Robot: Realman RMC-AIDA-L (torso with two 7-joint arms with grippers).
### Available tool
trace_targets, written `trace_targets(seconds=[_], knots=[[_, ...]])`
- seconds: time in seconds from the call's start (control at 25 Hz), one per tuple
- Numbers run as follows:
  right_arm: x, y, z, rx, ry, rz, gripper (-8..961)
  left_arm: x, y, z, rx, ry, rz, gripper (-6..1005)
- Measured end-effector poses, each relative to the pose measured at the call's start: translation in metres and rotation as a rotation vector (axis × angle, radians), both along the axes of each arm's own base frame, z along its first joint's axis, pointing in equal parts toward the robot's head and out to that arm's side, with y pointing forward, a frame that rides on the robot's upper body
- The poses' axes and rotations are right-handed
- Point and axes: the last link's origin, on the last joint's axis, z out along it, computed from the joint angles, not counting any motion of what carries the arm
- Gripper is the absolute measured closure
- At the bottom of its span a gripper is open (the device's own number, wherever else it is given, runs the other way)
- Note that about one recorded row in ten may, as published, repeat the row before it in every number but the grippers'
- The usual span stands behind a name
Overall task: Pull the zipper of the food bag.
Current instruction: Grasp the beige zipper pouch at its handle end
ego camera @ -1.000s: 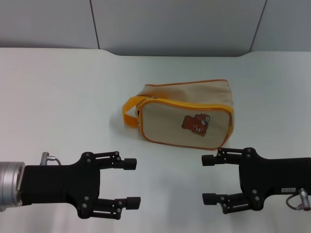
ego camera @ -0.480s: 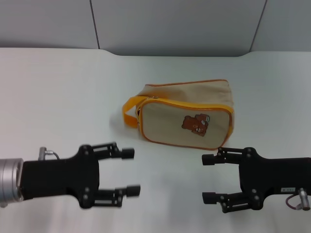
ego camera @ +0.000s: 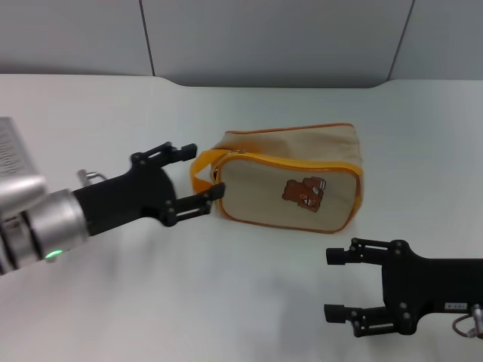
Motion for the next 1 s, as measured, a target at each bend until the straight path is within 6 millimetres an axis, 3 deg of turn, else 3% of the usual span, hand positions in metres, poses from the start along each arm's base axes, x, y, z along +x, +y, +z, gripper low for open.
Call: trace_targets(seconds=[0.2,0.64,0.88,1.0], knots=[[0.005,-0.003,0.002,0.011,0.002,-0.021,134,0.007,0.016,-0.022,0.017,0.088,0.014,216],[0.007,-0.004,0.003,0.017,0.003,-0.028,133,0.009,0.018,-0.028,0.027,0.13,-0.01,235],[0.006,-0.003,0.004,0.018,0.002,-0.024,133,0.009,0.018,-0.03,0.023,0.132,-0.006,655],[0.006,-0.003,0.004,0.018,0.002,-0.024,133,0.009,0.018,-0.03,0.023,0.132,-0.007,694]])
